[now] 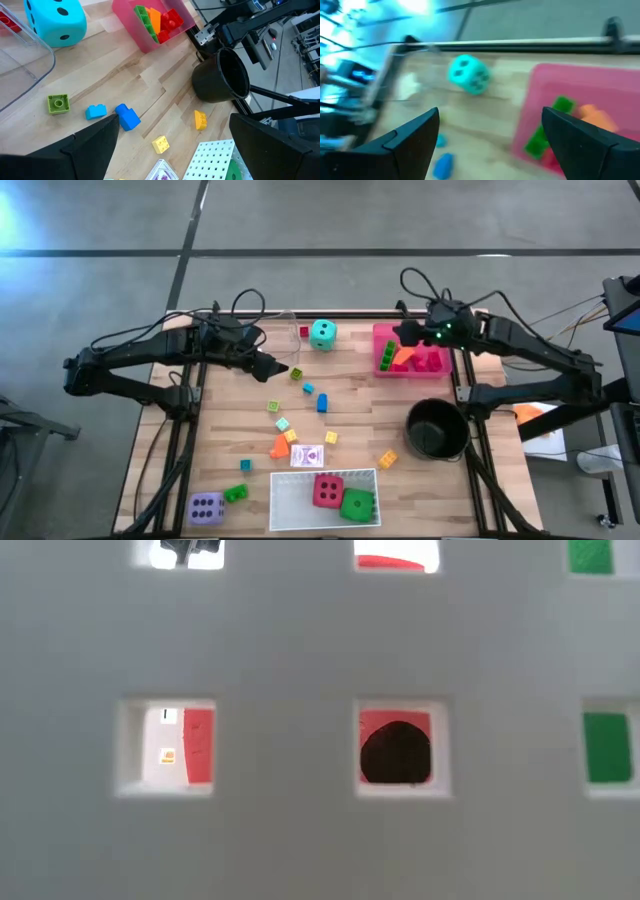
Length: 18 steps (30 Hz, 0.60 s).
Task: Pick & Place Toys
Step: Put the light green game piece into the red bin
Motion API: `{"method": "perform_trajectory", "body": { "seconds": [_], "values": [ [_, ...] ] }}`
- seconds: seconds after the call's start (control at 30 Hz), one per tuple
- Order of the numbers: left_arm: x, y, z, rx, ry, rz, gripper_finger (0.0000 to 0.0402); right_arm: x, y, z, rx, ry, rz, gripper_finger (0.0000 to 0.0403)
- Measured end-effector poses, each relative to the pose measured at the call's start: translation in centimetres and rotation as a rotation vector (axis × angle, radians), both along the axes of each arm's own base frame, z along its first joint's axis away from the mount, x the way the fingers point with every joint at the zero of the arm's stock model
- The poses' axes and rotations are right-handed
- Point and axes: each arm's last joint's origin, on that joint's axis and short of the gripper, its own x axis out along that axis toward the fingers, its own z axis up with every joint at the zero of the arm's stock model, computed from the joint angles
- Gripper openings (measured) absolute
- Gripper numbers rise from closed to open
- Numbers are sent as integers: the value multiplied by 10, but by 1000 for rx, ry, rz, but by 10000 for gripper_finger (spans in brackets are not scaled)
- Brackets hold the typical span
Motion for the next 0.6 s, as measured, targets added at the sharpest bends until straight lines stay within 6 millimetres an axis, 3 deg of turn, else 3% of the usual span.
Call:
{"method": "perform_trajectory", "body": {
  "seconds": [0.17,0.37,0.6],
  "values": [
    [0,0,0,0,0,0,379,1,4,8,-21,0,45,343],
    [0,0,0,0,0,0,379,13,0,15,85,-171,-64,343],
    [0,0,0,0,0,0,379,48,9,48,-348,-372,261,343]
  ]
}}
